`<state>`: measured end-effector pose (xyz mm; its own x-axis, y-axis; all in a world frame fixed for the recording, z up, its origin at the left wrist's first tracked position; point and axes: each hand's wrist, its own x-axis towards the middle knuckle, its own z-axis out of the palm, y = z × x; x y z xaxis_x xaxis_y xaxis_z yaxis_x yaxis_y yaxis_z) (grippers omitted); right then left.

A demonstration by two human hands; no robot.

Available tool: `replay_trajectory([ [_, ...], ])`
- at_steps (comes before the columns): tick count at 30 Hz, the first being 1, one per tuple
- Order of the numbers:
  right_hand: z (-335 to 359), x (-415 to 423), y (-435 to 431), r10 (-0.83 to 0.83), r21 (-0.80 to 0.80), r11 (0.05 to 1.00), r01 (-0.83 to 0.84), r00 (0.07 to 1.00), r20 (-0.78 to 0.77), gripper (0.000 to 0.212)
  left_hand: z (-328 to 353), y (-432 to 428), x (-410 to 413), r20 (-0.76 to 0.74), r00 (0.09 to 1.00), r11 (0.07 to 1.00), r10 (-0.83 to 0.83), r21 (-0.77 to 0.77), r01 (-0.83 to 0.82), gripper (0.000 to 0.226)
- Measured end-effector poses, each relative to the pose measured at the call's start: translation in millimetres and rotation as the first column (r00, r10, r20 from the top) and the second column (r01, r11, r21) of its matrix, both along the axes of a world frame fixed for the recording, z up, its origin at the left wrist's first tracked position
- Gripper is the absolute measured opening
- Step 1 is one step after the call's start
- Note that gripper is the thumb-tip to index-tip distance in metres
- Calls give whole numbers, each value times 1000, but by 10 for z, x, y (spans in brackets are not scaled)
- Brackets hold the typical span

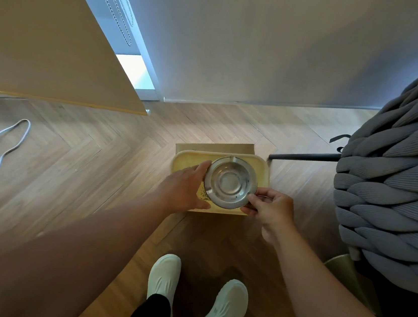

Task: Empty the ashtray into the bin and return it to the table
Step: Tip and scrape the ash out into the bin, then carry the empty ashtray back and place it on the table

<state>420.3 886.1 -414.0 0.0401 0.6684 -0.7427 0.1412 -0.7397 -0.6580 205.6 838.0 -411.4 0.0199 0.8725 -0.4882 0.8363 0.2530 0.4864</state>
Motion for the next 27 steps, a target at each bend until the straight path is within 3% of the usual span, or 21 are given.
replay_trajectory([
  [4, 36, -20, 15, 33, -10, 999, -33, 999, 17, 22, 32, 25, 12, 19, 1000, 999, 20, 28, -21, 112],
  [9, 95, -4, 31, 197, 75, 976, -203, 977, 84, 59, 81, 43, 10, 31, 999, 999, 16, 29, -17, 105],
  [11, 121, 17, 69, 357, 110, 919, -378, 918, 176, 69, 101, 44, 13, 33, 999, 1000, 20, 22, -20, 103],
  [15, 178, 34, 154, 630, 99, 700, -707, 677, 380, 86, 156, 56, 2, 29, 999, 999, 33, 24, -34, 102],
  [19, 229, 9, 163, 655, 105, 551, -828, 507, 560, 83, 236, 76, 32, 30, 999, 999, 32, 40, -34, 101],
  [27, 382, -39, 186, 641, 132, 434, -891, 408, 650, 67, 406, 63, 17, 19, 999, 997, 37, 63, -38, 101],
])
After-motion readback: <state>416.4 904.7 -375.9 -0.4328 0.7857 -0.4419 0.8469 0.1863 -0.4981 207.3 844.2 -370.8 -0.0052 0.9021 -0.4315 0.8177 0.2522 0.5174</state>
